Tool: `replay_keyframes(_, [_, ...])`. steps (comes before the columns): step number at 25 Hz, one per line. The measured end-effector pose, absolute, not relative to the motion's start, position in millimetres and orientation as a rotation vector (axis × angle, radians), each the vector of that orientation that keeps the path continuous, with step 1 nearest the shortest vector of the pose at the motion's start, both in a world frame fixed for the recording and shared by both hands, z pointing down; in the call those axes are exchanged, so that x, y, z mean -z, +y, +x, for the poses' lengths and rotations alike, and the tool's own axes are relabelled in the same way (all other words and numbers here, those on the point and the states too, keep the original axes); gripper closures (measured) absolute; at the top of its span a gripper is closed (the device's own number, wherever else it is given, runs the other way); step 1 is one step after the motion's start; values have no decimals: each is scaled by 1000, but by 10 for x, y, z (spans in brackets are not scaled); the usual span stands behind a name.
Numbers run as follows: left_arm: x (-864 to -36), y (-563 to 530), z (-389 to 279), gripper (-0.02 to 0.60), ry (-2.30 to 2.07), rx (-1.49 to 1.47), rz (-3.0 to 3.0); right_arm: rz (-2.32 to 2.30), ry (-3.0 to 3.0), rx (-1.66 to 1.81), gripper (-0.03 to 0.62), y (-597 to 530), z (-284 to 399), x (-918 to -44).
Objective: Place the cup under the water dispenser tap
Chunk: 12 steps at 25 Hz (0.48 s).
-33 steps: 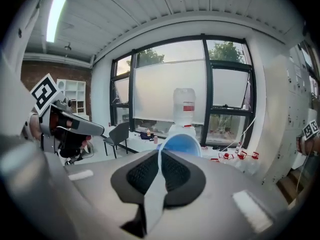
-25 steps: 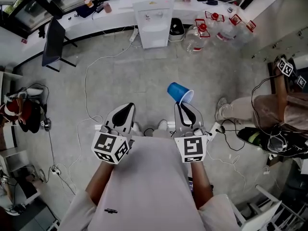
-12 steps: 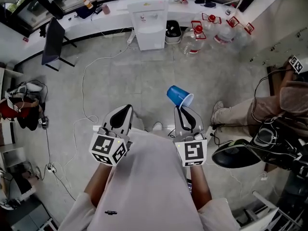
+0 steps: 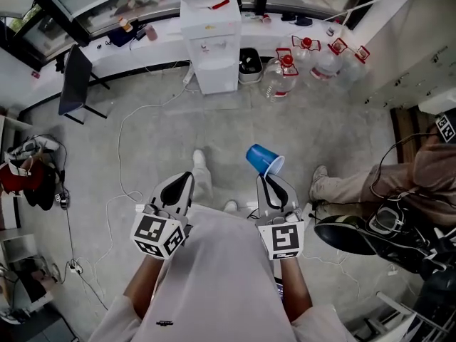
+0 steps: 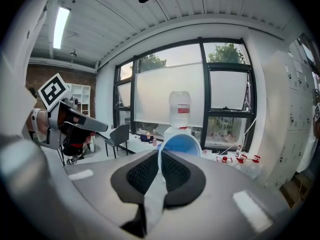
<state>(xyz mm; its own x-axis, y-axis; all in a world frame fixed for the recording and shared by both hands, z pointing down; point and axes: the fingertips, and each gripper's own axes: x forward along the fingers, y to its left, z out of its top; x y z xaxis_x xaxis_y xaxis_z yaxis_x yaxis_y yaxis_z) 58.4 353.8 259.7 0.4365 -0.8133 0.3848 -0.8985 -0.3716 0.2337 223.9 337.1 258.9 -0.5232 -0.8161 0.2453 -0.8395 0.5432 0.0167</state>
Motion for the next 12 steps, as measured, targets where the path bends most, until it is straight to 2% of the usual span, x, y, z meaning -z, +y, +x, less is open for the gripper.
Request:
replay_keyframes(6, [-2582,2989,482,580,-1432,-291,2282,1384,-2519,-206,566,2913,2147,-2633])
replay_keyframes(12, [-2716,2327,204,580,-1399,-312,2253,1329,-2518,-191,566,2251,1741,-2709])
